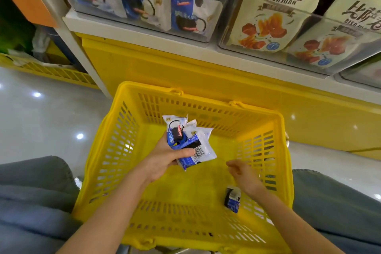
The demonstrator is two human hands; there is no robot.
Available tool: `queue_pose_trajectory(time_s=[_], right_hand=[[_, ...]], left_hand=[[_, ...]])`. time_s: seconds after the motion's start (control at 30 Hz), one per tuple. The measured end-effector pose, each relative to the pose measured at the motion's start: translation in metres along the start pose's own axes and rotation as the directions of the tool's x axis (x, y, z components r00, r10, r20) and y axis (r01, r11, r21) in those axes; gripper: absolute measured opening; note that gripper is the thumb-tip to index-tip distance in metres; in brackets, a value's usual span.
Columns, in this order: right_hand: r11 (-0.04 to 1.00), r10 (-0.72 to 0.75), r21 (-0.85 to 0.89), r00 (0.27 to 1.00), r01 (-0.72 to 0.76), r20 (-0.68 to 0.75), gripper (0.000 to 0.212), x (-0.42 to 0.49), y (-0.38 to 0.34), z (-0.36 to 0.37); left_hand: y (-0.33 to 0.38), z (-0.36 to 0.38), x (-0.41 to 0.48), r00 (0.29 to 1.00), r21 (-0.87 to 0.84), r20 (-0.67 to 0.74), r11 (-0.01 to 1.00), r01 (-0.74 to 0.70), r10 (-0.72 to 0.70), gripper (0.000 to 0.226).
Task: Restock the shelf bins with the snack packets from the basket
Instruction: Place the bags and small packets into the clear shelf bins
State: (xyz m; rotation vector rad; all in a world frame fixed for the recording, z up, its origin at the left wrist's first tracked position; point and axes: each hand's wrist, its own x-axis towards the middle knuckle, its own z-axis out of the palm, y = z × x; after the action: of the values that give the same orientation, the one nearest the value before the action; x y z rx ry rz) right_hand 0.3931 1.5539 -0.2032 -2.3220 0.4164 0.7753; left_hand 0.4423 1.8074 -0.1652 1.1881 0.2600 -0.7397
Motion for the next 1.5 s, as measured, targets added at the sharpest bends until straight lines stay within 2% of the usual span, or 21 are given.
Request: queue_pose_trajectory(time_s=[0.03,0.1,0.23,0.3,0.47,0.57,0.67,0.77,0.87,0.93,1.03,1.17,1.27,1.33,1.4,1.5], right_hand=[[0.989,0.049,-0.144,0.992,-0.032,0.116,0.037,0.005,0.017,0.007],[0.937,0.089,-0.349,0.960,0.010,0.267,0.046,0.011,0.039,0.024],[0.853,0.117,-0.517,0.938,0.073,0.326,0.039,0.021,0.045,0.043],[0.826,0.135,-0.558,0.933,0.080,0.334,0.038,0.025,0.047,0.048],[0.836,0.198,-0.547,0.907,0.042,0.372,0.039,0.026,0.048,0.045],[0.825,0.211,-0.565,0.913,0.026,0.350,0.053,0.023,0.042,0.042],[0.893,0.127,-0.450,0.953,0.011,0.275,0.045,0.017,0.024,0.032],[0.977,0.023,-0.215,0.988,0.010,0.152,0.033,0.006,-0.012,0.005],[0.992,-0.117,-0.049,0.993,0.117,0.005,0.013,-0.017,-0.065,-0.032],[0.975,-0.222,-0.011,0.971,0.222,-0.093,0.017,-0.036,-0.105,-0.058],[0.920,-0.378,0.008,0.891,0.392,-0.250,0.026,-0.068,-0.164,-0.100],[0.781,-0.568,-0.021,0.696,0.624,-0.439,0.026,-0.105,-0.240,-0.150],[0.653,-0.636,0.006,0.552,0.758,-0.539,0.024,-0.115,-0.300,-0.169],[0.613,-0.651,-0.010,0.498,0.790,-0.572,0.022,-0.104,-0.343,-0.171],[0.636,-0.630,-0.010,0.511,0.772,-0.585,0.019,-0.079,-0.384,-0.170],[0.736,-0.556,0.034,0.632,0.676,-0.540,0.039,-0.033,-0.435,-0.164]], left_hand=[[0.000,-0.002,0.000,1.000,-0.001,0.000,1.000,0.003,-0.003,0.073],[-0.003,-0.006,0.001,1.000,-0.003,0.000,1.000,0.018,-0.018,0.072],[-0.009,-0.012,0.000,0.997,0.011,-0.023,0.998,0.068,-0.067,0.073],[-0.010,-0.013,0.000,0.996,0.019,-0.033,0.996,0.084,-0.083,0.075],[-0.009,-0.013,0.000,0.994,0.011,-0.044,0.995,0.096,-0.095,0.074],[-0.006,-0.009,-0.002,0.995,0.017,-0.053,0.996,0.091,-0.090,0.073],[0.003,-0.005,-0.011,0.998,0.019,-0.049,0.999,0.046,-0.045,0.077],[0.017,-0.003,-0.022,0.998,0.003,-0.062,1.000,-0.018,0.018,0.078],[0.038,-0.004,-0.037,0.992,-0.017,-0.094,0.996,-0.083,0.081,0.078],[0.056,-0.007,-0.049,0.986,-0.017,-0.101,0.991,-0.133,0.131,0.076],[0.087,-0.012,-0.070,0.972,-0.008,-0.101,0.977,-0.214,0.212,0.077],[0.128,-0.021,-0.094,0.946,0.014,-0.099,0.951,-0.308,0.308,0.081],[0.153,-0.029,-0.107,0.923,0.022,-0.108,0.929,-0.369,0.369,0.081],[0.165,-0.034,-0.113,0.910,0.015,-0.113,0.917,-0.399,0.398,0.081],[0.174,-0.040,-0.117,0.901,0.002,-0.122,0.908,-0.420,0.417,0.080],[0.184,-0.051,-0.119,0.886,-0.027,-0.121,0.891,-0.454,0.448,0.073]])
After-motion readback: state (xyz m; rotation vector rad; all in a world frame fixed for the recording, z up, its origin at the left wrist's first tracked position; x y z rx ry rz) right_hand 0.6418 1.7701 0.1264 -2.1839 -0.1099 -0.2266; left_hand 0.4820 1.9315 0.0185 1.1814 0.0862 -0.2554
